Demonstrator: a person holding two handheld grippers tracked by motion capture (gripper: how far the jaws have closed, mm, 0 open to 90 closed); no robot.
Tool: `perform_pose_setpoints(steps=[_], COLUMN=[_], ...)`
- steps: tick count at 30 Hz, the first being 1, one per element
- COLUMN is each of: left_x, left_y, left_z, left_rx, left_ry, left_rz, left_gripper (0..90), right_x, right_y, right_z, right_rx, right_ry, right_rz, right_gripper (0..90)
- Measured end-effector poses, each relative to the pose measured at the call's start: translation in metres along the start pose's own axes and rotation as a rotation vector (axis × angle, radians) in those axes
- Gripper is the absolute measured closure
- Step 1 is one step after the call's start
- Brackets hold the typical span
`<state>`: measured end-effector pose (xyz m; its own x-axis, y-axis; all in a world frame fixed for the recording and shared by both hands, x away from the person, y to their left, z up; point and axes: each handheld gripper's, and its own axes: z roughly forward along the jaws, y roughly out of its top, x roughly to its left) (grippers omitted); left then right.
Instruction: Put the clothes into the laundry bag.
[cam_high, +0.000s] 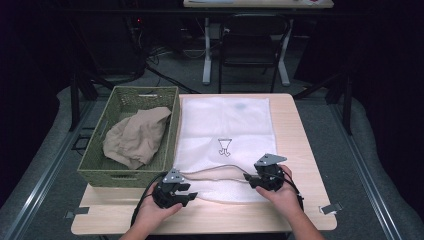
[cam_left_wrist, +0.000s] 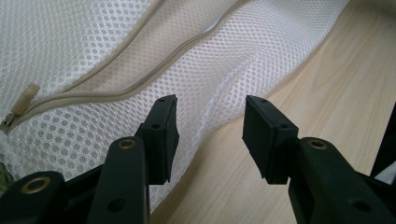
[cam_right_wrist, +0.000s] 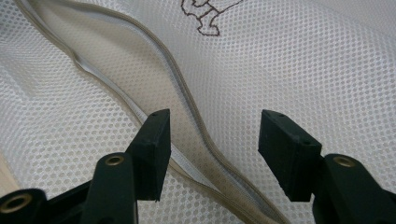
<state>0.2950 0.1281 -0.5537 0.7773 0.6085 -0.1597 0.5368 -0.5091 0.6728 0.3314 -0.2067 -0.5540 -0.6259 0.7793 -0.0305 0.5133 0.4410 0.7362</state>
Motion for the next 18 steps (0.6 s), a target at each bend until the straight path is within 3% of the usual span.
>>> perform_pose_setpoints(steps=[18], left_x=[-0.0026], left_y=[0.0012], left_z=[-0.0053], left_rx=[-0.005], left_ry=[-0.008], left_rz=[-0.009], left_gripper=[49.4], right_x=[-0.0003], right_y=[0.0009], right_z=[0.0001], right_rx=[0.012], right_ry=[-0.006], right_rz=[0.017], right_gripper=[41.8])
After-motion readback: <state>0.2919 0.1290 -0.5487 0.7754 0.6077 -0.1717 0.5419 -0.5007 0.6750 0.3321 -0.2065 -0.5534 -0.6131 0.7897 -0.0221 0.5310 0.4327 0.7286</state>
